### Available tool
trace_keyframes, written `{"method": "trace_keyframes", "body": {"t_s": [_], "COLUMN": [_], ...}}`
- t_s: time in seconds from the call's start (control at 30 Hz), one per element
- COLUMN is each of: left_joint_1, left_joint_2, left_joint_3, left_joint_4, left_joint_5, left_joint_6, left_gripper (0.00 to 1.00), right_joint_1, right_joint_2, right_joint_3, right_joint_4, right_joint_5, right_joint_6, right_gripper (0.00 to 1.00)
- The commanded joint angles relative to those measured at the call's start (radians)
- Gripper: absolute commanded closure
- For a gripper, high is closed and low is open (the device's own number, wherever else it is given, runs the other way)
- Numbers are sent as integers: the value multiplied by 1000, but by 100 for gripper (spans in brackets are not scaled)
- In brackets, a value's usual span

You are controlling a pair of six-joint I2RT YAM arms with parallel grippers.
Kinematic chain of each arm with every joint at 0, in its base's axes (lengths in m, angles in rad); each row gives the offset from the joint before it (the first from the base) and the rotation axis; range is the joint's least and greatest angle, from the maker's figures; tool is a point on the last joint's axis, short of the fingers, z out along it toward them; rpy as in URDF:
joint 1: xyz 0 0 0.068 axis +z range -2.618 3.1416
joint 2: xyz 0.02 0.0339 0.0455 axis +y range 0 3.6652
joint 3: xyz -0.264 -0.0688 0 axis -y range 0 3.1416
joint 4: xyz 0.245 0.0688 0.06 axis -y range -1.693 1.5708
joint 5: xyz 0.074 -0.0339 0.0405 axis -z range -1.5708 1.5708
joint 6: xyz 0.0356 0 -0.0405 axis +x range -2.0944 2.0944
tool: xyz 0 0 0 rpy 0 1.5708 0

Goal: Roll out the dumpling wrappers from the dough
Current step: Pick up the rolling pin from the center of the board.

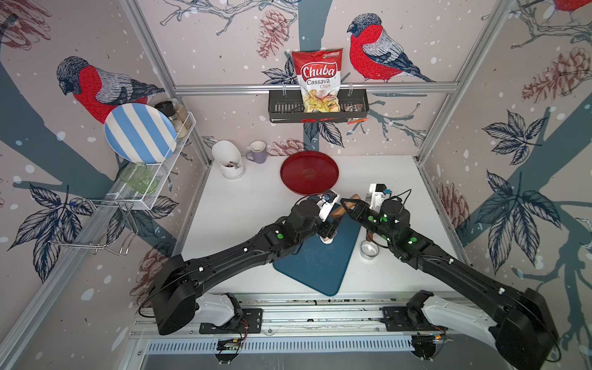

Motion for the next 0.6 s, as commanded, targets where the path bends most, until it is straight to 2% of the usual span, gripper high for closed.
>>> {"method": "trace_keyframes", "body": {"t_s": [0.0,0.27,0.47,0.57], "left_joint_1": [-7,-14,-16,-16], "left_joint_2": [20,51,59,57], "left_joint_3": [9,10,41,40], "left_joint_4": [-19,-39,-46,-40], "left_joint_5": [-18,-28,-17,-15], "left_joint_6": [7,11,16,18], "left_gripper": [27,41,65,83], "right_joint_1": [-5,-12,-16,-17], "right_joint_2": [-10,-19,-19,-18], "right_joint_3": [6,2,2,3], "right_joint_4": [20,9,8,3], "right_joint_5": [-15,-23,-30,-32], "right_joint_6": [15,9,5,0], "right_gripper": [100,100,100,100]}}
